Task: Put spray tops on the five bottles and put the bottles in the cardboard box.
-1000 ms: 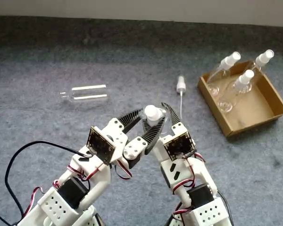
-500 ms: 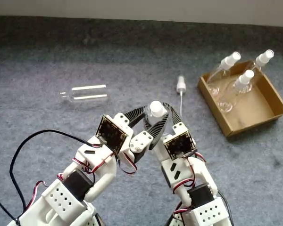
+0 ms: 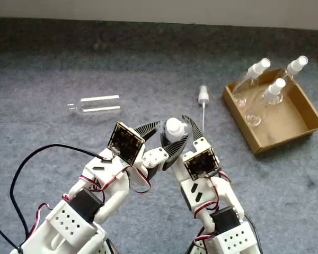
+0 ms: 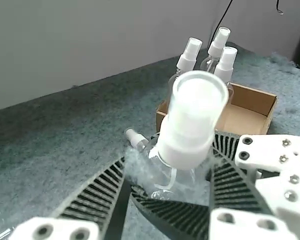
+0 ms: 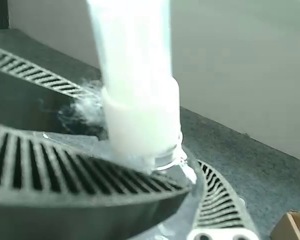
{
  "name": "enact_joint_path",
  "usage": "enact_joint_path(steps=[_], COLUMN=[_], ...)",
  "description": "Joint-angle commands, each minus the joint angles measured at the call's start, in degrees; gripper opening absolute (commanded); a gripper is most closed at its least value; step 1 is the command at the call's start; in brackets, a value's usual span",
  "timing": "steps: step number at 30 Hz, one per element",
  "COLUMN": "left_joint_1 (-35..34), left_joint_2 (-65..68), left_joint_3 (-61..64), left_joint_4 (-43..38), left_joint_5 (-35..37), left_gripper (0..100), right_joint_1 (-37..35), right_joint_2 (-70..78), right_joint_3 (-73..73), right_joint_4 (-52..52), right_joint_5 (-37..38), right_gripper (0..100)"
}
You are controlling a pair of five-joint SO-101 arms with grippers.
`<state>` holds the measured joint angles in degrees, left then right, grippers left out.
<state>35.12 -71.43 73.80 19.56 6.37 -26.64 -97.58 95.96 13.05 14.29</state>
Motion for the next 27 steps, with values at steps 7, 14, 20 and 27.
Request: enact_joint_path(steps=[7,14,20,27], left_joint_1=[-1.89,-2.07,-2.07,-2.24], left_joint_2=[0.4,0.4,0.4,0.4], left_joint_3=[-5.23,-12.35,-15.78,-23.78], left_joint_4=[6.15,18.64,23.74,37.01], left_joint_5=[-0.7,-0.7,-0.79,-0.7], left_gripper=[21,21,20,20], right_joint_1=[4.09,4.62,4.88,4.88], right_joint_2=[-0.75,-0.75,-0.66,-0.66], right_joint_3=[6.29,6.29,6.29,6.29], right_joint_4=[-1.45,-1.45,-1.36,0.04], right_joint_5=[0.26,0.26,0.26,0.26], right_gripper=[7.7,7.7,7.7,7.7])
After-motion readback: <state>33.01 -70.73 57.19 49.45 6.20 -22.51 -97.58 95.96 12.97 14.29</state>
